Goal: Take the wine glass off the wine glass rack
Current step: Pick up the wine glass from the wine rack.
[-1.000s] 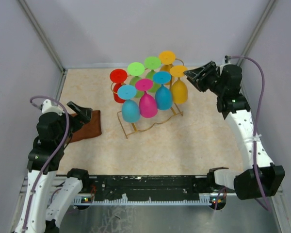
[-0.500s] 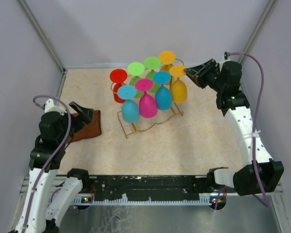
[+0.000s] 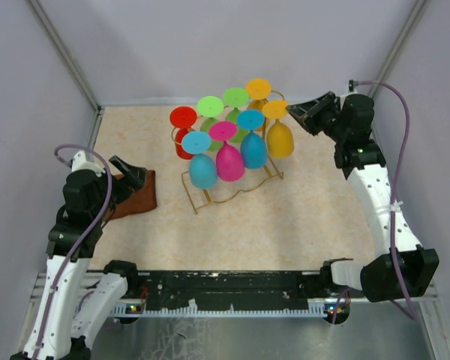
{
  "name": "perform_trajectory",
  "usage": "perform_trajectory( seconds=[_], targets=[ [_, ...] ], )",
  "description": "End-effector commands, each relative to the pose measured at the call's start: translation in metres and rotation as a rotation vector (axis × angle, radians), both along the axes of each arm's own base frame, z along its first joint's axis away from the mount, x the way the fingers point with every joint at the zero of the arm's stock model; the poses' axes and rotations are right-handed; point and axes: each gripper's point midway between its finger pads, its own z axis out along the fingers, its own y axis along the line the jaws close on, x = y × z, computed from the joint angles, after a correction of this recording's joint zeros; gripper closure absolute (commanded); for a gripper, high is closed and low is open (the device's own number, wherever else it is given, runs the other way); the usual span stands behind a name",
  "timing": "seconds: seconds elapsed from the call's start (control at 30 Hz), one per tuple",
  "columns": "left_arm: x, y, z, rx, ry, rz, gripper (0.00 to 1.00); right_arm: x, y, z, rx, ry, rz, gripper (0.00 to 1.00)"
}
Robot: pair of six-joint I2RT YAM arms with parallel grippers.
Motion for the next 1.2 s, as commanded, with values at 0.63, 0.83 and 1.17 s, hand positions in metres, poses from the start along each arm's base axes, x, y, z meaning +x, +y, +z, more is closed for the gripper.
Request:
perform_trajectory(
  seconds=[0.63,0.83,1.17],
  targets=[
    [0.001,-0.004,0.002,-0.051,-0.005,0.001,0.01,-0.008,-0.012,0.039,0.048,-0.104,-0.068,1.00],
    [-0.001,-0.004,0.002,-0.055,-0.004,0.003,0.01,-0.012,-0.013,0.041,0.041,-0.105,-0.076,1.00],
    [-0.003,-0.003,0.002,-0.057,-0.013,0.005,0.01,-0.021,-0.009,0.043,0.010,-0.104,-0.034,1.00]
  ],
)
